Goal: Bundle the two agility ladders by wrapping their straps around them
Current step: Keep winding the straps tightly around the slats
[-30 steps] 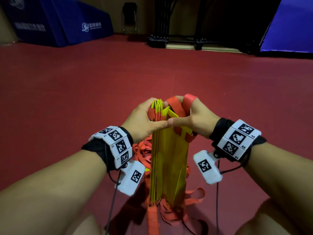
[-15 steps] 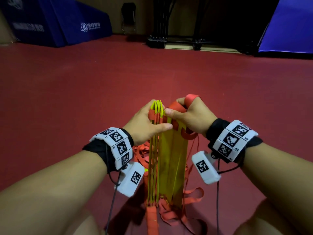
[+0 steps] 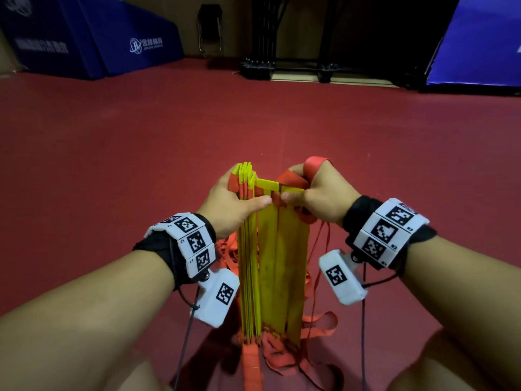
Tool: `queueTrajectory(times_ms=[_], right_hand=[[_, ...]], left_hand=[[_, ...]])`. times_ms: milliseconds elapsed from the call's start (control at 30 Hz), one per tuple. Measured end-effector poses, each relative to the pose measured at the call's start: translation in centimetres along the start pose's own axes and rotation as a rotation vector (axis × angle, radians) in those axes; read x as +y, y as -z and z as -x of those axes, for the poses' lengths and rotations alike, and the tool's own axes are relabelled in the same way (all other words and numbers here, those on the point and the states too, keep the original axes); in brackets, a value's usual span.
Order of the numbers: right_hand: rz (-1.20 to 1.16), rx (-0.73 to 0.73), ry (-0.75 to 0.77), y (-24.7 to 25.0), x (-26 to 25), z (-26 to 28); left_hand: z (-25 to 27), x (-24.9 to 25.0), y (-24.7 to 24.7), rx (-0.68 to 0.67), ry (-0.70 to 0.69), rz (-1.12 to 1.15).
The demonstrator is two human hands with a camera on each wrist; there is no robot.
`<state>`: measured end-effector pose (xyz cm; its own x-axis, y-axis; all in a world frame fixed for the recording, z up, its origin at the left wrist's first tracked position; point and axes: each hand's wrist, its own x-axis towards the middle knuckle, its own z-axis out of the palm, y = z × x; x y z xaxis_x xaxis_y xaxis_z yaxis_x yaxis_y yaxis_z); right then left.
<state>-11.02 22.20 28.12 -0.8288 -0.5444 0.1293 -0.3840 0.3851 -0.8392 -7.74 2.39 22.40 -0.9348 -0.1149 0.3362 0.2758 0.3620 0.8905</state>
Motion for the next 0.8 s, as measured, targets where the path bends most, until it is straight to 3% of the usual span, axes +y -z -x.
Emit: queueTrajectory(times_ms=[167,367,600,800], right_hand=[[-0.069,-0.005,0.051,0.2,-0.2,-0.1],[-0.144,-0.053,0.086,-0.3,-0.1,0.1],[-0.243,-0.008,0.142,-0.2,-0.6,0.3],[-0.189,0.027,0.185,-0.3,-0.5,0.1]], left_hand=[[0.3,0.6,-0.1,-0.03,-0.016,0.058],[0.6,1.2,-0.8,-0.161,0.019,0.158],[0.7,1.6,-0.8,-0.151,0.028,0.259],[0.9,2.0,-0.4,-0.19,0.023,0.285]])
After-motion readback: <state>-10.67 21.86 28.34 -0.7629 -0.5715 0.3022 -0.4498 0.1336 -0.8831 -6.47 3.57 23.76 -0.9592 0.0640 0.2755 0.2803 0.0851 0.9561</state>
